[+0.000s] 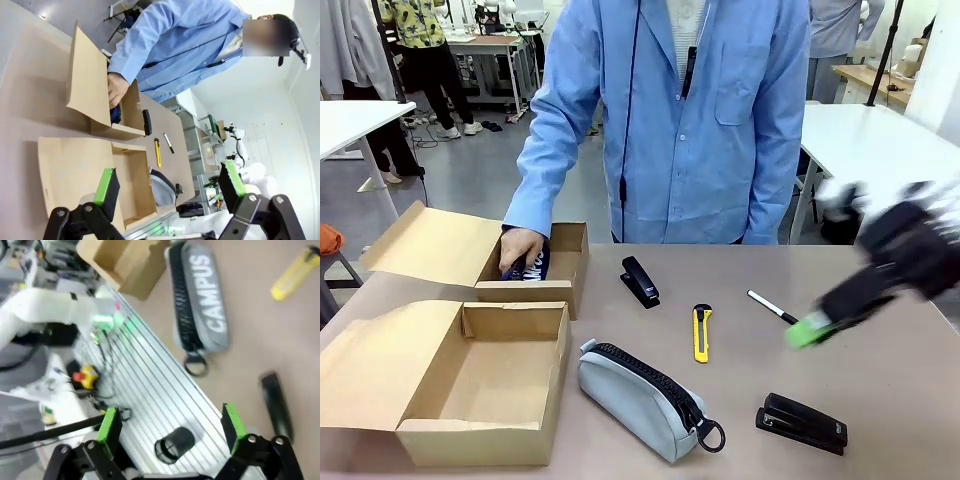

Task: Place items inside the box.
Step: Pick up a Pencil pouch or Stapler and place it inside the Mailer Box closest to the robot.

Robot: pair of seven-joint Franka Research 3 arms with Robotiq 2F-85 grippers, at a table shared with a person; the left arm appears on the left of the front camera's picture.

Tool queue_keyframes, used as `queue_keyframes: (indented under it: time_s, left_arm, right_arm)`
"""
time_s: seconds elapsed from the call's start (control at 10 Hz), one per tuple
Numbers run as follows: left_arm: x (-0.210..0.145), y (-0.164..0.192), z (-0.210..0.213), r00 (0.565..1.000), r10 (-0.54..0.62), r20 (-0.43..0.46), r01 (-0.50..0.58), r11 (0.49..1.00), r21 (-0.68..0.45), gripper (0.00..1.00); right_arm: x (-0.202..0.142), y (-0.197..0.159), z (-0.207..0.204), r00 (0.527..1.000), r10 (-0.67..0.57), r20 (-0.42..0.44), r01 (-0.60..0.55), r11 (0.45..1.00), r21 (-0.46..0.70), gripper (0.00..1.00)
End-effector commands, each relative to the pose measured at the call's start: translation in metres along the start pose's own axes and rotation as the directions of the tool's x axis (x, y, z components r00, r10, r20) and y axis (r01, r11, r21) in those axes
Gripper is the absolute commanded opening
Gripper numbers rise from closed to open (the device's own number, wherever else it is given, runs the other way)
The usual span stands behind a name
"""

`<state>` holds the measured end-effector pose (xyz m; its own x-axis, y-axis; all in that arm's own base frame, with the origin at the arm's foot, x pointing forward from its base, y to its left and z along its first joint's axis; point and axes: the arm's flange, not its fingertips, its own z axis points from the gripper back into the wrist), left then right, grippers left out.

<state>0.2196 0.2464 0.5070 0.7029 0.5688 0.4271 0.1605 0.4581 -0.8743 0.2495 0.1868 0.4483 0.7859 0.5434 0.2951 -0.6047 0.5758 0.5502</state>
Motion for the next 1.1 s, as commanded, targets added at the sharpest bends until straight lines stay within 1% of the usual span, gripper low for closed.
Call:
queue_keyframes:
  time_s: [0.0, 0.1, 0.2, 0.3, 0.4, 0.5, 0.7, 0.8, 1.0]
  left_arm:
    - [0.001, -0.002, 0.001, 1.0, -0.021, 0.01, 0.021, 1.0, -0.017, 1.0]
    - [0.001, -0.002, 0.001, 1.0, -0.021, 0.01, 0.021, 1.0, -0.017, 1.0]
    - [0.001, -0.002, 0.001, 1.0, -0.021, 0.01, 0.021, 1.0, -0.017, 1.0]
    - [0.001, -0.002, 0.001, 1.0, -0.021, 0.01, 0.021, 1.0, -0.017, 1.0]
    - [0.001, -0.002, 0.001, 1.0, -0.021, 0.01, 0.021, 1.0, -0.017, 1.0]
    - [0.001, -0.002, 0.001, 1.0, -0.021, 0.01, 0.021, 1.0, -0.017, 1.0]
    - [0.001, -0.002, 0.001, 1.0, -0.021, 0.01, 0.021, 1.0, -0.017, 1.0]
    - [0.001, -0.002, 0.001, 1.0, -0.021, 0.01, 0.021, 1.0, -0.017, 1.0]
    - [0.001, -0.002, 0.001, 1.0, -0.021, 0.01, 0.021, 1.0, -0.017, 1.0]
  right_arm:
    - [0.037, 0.025, -0.088, 0.985, 0.113, -0.131, -0.129, 0.984, -0.124, 1.0]
    - [0.03, 0.036, -0.1, 0.971, 0.205, -0.125, -0.222, 0.964, -0.146, 1.0]
    - [0.009, 0.031, -0.058, 0.993, 0.086, -0.085, -0.091, 0.994, -0.058, 1.0]
    - [0.009, 0.031, -0.058, 0.993, 0.086, -0.085, -0.091, 0.994, -0.058, 1.0]
    - [0.011, 0.055, -0.106, 0.974, 0.171, -0.145, -0.186, 0.977, -0.1, 1.0]
    - [0.01, 0.069, -0.115, 0.971, 0.148, -0.189, -0.188, 0.958, -0.215, 1.0]
    - [0.041, 0.083, -0.121, 0.978, 0.113, -0.177, -0.165, 0.934, -0.316, 1.0]
    - [0.06, 0.089, -0.128, 0.976, 0.107, -0.191, -0.175, 0.905, -0.387, 1.0]
    - [0.081, 0.091, -0.146, 0.973, 0.09, -0.212, -0.179, 0.874, -0.451, 1.0]
